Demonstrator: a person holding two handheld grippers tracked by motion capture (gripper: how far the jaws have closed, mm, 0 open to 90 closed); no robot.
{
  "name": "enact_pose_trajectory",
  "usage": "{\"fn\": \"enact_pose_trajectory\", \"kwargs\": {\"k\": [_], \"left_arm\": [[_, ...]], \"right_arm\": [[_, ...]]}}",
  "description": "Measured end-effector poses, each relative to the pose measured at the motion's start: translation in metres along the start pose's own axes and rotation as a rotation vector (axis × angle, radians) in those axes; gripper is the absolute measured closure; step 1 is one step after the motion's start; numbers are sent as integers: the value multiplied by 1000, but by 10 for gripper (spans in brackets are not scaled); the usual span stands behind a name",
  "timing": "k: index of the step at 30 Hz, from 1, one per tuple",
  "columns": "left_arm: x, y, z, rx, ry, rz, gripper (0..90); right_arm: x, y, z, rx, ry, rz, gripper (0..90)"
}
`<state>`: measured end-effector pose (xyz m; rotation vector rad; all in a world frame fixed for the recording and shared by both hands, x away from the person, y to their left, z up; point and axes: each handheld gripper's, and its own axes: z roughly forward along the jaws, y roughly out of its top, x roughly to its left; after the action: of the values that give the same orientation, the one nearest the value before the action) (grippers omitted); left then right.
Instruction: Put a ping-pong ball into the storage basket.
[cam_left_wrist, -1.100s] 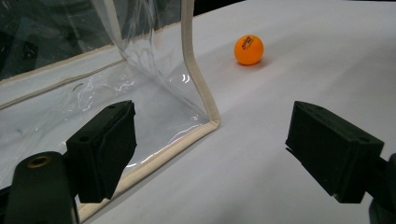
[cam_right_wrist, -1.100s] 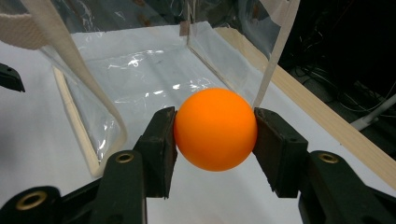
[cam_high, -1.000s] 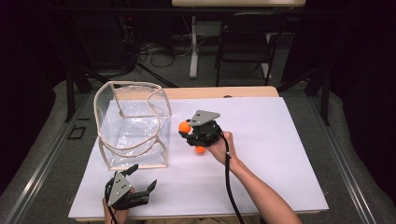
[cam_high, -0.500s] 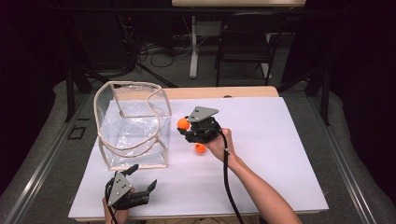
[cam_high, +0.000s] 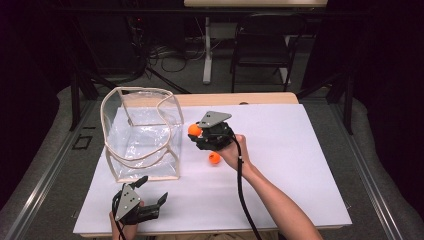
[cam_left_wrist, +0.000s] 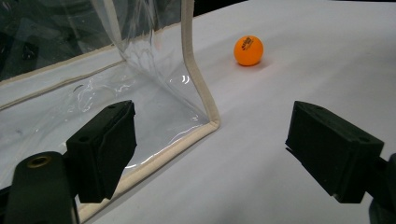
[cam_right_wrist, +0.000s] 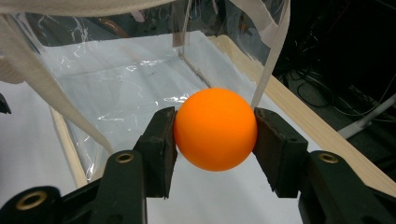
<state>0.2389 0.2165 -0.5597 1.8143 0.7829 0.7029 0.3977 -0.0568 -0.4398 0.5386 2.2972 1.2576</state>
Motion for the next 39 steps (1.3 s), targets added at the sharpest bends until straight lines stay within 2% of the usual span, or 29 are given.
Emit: {"fn": "enact_pose_trajectory", "kwargs": {"k": [39], "left_arm": [[-1, 1, 0, -7, -4, 0, 157]], "right_arm": [[-8, 17, -2, -2, -18, -11, 510]]}}
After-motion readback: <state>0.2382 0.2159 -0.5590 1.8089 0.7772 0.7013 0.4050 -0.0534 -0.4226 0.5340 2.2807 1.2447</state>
